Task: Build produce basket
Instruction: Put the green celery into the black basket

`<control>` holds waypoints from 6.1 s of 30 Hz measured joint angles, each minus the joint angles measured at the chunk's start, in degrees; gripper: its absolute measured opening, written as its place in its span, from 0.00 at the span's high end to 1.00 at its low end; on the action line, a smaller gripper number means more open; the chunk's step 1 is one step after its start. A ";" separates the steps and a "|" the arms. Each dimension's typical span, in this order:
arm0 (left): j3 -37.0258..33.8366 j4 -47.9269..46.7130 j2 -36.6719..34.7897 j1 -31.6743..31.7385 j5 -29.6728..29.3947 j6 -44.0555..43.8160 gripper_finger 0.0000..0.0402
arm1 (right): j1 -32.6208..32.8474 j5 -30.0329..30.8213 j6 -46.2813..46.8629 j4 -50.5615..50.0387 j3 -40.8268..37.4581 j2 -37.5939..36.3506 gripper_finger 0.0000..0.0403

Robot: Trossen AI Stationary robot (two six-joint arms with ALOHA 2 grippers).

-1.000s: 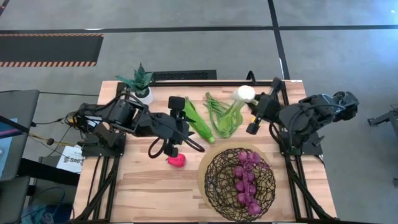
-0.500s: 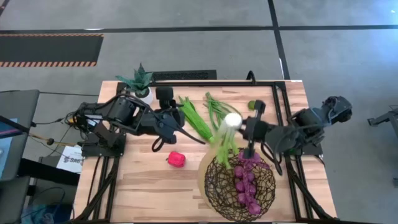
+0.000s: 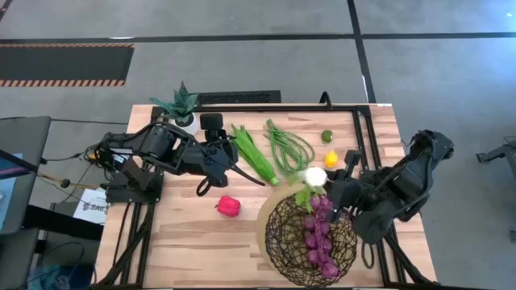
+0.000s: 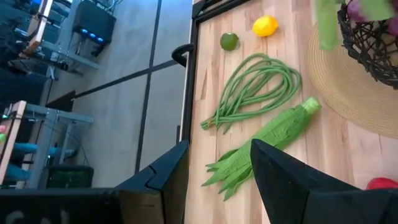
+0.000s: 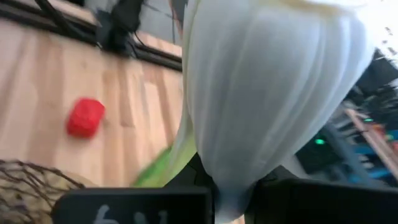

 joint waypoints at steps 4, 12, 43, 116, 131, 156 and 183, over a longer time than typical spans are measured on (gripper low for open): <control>0.00 -0.04 0.00 0.00 0.02 -0.94 0.60 | -1.35 0.71 2.87 -8.15 0.04 4.04 0.91; -0.42 -0.11 0.00 0.02 0.17 -1.32 0.60 | -2.87 -1.00 11.48 -16.82 -0.33 12.30 0.91; -0.42 -1.61 0.00 1.86 1.53 -5.30 0.60 | -12.95 -2.05 -12.07 -16.86 7.95 14.60 0.92; -0.42 -3.39 0.00 2.36 3.25 -10.32 0.60 | -3.51 -0.19 2.46 -16.95 13.00 12.56 0.92; -0.44 -3.39 0.00 2.36 3.26 -9.84 0.60 | 19.95 -1.08 7.15 -3.05 32.66 12.81 0.92; -0.46 -3.39 0.00 2.36 3.32 -10.70 0.60 | 26.26 22.74 53.60 -14.81 30.84 33.28 0.92; -0.46 -3.39 0.00 2.36 3.32 -10.51 0.60 | 31.95 16.99 85.17 -16.91 -16.45 5.47 0.92</control>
